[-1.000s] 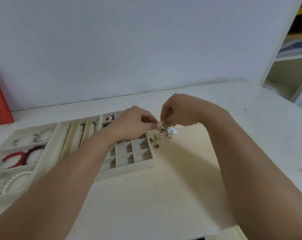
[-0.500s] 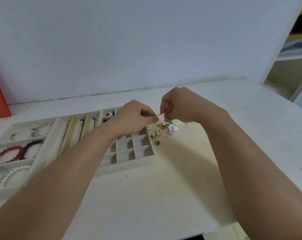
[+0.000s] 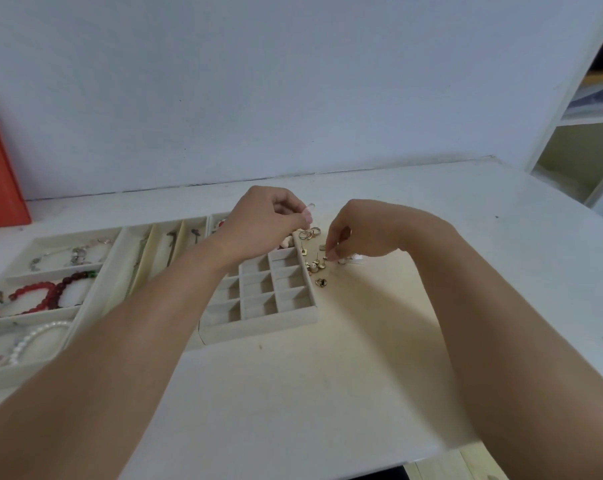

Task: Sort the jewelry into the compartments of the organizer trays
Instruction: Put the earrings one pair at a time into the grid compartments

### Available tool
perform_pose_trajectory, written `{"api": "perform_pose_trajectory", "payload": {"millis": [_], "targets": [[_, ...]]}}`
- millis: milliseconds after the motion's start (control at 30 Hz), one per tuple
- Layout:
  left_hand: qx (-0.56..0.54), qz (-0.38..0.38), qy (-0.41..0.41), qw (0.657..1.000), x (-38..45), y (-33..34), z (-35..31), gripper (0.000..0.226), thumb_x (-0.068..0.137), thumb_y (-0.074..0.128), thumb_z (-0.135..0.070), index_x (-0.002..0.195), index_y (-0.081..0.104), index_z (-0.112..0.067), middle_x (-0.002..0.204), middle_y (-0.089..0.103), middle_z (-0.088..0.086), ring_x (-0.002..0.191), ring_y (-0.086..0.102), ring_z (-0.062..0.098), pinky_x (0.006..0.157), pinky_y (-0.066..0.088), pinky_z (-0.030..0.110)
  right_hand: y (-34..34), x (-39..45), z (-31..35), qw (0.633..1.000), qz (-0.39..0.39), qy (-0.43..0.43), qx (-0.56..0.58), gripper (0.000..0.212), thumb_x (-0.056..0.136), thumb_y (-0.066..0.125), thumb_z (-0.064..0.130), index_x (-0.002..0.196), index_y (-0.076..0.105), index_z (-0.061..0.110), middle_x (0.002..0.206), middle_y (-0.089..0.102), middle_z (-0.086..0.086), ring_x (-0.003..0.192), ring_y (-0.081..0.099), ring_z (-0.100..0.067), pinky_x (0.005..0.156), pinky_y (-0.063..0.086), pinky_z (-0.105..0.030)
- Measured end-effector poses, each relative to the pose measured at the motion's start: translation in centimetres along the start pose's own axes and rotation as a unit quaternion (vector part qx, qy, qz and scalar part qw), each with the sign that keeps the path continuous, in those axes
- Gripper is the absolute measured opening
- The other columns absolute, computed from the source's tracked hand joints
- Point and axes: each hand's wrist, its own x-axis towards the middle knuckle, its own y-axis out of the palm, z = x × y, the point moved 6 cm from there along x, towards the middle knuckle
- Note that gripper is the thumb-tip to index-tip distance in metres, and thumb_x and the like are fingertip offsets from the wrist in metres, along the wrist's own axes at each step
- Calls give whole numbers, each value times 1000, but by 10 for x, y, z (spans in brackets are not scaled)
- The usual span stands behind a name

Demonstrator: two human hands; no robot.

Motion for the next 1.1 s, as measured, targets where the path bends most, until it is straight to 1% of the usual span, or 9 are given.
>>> {"api": "perform_pose_trajectory", "payload": {"millis": [67, 233, 333, 400, 500, 733, 900, 1000, 1100], "targets": [[-12, -3, -8, 1000, -1, -3, 0, 9, 90, 73, -24, 89, 73, -15, 85, 78, 0, 75, 69, 21, 55, 51, 19, -10, -3, -4, 999, -26, -4, 45, 5, 90, 72, 34, 93, 75, 32, 88, 69, 14, 73, 59, -6, 62, 45, -24], [-39, -15, -23, 999, -3, -6, 1, 9, 85, 78, -17, 90, 73, -12, 96, 76, 13, 97, 69, 38, 48, 48, 14, -22, -6, -9, 976, -87, -25, 196, 3, 94, 64, 21, 96, 67, 20, 85, 77, 10, 74, 68, -9, 61, 44, -23], [-65, -5, -33, 997, -3, -5, 1, 11, 83, 79, -15, 91, 73, -11, 95, 77, 12, 101, 67, 43, 78, 60, 35, -21, -5, -5, 959, -88, -53, 265, 7, 95, 65, 18, 100, 67, 15, 88, 78, 5, 74, 65, -9, 67, 48, -28], [-73, 2, -36, 997, -3, -5, 0, 13, 84, 79, -17, 94, 73, -10, 90, 78, 6, 96, 72, 34, 86, 58, 45, -19, -3, -2, 946, -80, -73, 305, 12, 96, 65, 17, 107, 69, 14, 88, 78, 0, 74, 65, -9, 68, 52, -27], [-88, 4, -36, 995, -3, -9, -1, 14, 85, 78, -17, 95, 72, -9, 80, 78, -3, 78, 74, 9, 71, 55, 21, -17, -3, 1, 930, -67, -90, 350, 18, 98, 64, 14, 114, 72, 13, 90, 77, -5, 76, 67, -13, 72, 55, -23], [-83, -40, -31, 995, -5, -39, 8, 10, 83, 81, -19, 90, 77, -12, 94, 78, -2, 85, 74, 13, 87, 57, 30, -11, -3, 15, 902, -31, -98, 420, 21, 95, 67, 10, 109, 62, -5, 98, 77, -13, 82, 69, -25, 81, 59, -33], [-34, -63, -48, 996, -22, -66, 28, 13, 85, 79, -32, 84, 80, -20, 87, 76, 1, 69, 59, 3, 72, 46, 22, -3, -3, 44, 911, -49, -146, 382, 16, 91, 73, 14, 100, 69, 2, 92, 78, -7, 79, 69, -20, 73, 54, -28], [-30, -75, -49, 996, -31, -80, 39, 13, 85, 79, -32, 82, 80, -19, 84, 76, -3, 61, 59, -5, 73, 44, 22, 5, -1, 64, 909, -83, -165, 373, 12, 86, 79, 14, 92, 74, 5, 79, 75, 1, 73, 67, -6, 70, 50, -18], [-44, -84, -39, 995, -36, -96, 41, 7, 85, 80, -22, 85, 79, -15, 75, 73, -10, 58, 60, -1, 70, 48, 19, 14, 3, 83, 909, -89, -168, 371, 6, 84, 78, 6, 89, 74, 6, 78, 75, 2, 74, 69, -8, 73, 53, -22]]}}
